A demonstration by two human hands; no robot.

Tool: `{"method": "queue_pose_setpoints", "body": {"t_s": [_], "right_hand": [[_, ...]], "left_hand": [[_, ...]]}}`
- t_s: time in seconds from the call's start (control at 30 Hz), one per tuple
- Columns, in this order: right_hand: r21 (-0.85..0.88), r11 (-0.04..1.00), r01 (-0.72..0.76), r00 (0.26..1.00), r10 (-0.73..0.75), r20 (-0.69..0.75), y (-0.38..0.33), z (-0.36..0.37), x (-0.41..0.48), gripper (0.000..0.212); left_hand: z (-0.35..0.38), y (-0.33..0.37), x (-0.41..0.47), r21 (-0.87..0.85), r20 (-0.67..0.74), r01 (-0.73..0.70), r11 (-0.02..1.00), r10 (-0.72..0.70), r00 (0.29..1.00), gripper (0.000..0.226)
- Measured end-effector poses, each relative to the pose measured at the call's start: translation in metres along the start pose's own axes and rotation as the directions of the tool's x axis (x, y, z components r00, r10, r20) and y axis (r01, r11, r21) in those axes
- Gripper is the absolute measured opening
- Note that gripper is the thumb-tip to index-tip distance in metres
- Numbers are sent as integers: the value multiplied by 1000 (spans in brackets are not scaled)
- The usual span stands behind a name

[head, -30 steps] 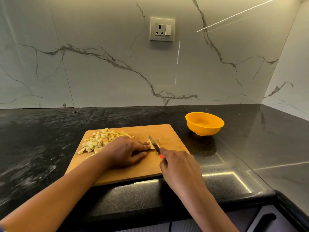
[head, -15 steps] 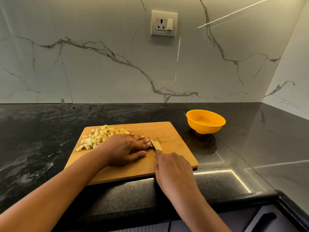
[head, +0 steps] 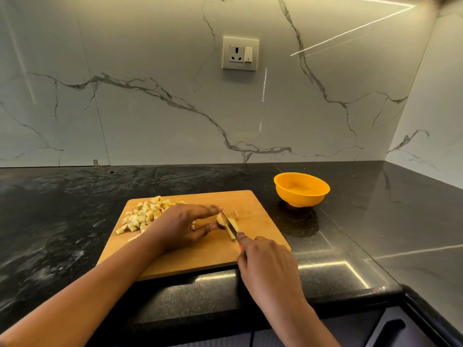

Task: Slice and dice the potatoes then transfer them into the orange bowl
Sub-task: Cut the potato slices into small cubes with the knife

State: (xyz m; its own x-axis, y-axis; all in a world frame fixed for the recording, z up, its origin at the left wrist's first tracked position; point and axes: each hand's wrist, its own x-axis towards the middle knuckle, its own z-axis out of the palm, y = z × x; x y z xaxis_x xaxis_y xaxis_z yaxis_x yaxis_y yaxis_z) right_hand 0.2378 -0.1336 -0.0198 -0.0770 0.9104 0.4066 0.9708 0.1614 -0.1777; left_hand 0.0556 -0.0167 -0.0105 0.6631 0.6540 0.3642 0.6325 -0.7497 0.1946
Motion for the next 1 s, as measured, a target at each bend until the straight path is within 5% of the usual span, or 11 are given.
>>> {"method": "queue_pose_setpoints", "body": {"t_s": [0.13,0.27,0.4,0.7,1.0], "right_hand": [[5,1000,-22,996,23,-84,4,-3,5,45],[8,989,-146,971,144,-190,29,-5,27,42],[45,967,-252,951,256,-173,47,3,48,44],[137,952,-275,950,291,-115,56,10,47,44],[175,943,-285,942,309,-129,57,9,43,43]], "left_hand": [[4,7,4,22,38,-14,1000,13,999,78],[8,19,17,-11,202,175,984,-169,965,100],[14,26,30,1,250,219,976,-212,945,107],[17,26,38,-3,177,172,985,-169,970,56],[20,28,38,-22,93,154,988,-151,984,35]]}}
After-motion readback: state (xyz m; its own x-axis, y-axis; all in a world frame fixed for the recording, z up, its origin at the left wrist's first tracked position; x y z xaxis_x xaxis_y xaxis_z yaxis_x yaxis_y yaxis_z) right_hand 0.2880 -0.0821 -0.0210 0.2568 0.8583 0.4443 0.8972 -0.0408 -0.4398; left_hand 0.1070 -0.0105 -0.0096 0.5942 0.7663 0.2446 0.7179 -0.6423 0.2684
